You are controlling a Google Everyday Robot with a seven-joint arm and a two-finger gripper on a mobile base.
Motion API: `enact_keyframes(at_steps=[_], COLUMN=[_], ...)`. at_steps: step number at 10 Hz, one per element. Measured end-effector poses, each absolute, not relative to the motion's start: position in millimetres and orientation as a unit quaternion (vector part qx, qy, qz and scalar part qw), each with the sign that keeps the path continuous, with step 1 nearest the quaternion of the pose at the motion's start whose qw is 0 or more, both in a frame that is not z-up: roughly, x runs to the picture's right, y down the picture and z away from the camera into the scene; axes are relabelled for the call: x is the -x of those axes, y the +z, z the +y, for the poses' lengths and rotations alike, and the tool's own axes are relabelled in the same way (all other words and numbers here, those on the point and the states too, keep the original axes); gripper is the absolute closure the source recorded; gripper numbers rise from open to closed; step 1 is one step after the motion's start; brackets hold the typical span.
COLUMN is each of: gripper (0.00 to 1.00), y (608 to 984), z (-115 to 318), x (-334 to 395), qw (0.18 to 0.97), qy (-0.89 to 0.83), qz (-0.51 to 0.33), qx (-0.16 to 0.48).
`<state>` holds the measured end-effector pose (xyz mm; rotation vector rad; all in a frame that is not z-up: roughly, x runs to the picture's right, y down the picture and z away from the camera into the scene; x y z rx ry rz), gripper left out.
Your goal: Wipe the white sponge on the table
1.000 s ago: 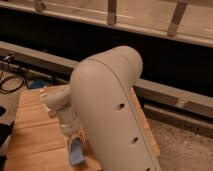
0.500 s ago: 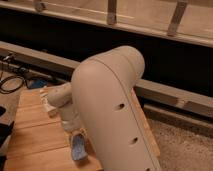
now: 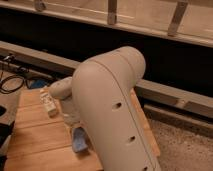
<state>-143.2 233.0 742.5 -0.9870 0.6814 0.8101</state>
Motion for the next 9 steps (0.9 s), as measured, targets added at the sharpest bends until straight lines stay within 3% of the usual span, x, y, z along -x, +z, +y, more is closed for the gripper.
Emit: enact_keyframes(at_steps=[2, 6, 9], gripper=[0.98, 1.0, 1.0], y=[740, 764, 786], z=[227, 205, 212], x=[141, 117, 112], qw=[0.752, 0.703, 0.659], qy=[0.406, 0.512, 0.565], qz=[0.292, 0.265, 0.278], qx=[0.429, 0.416, 0.412])
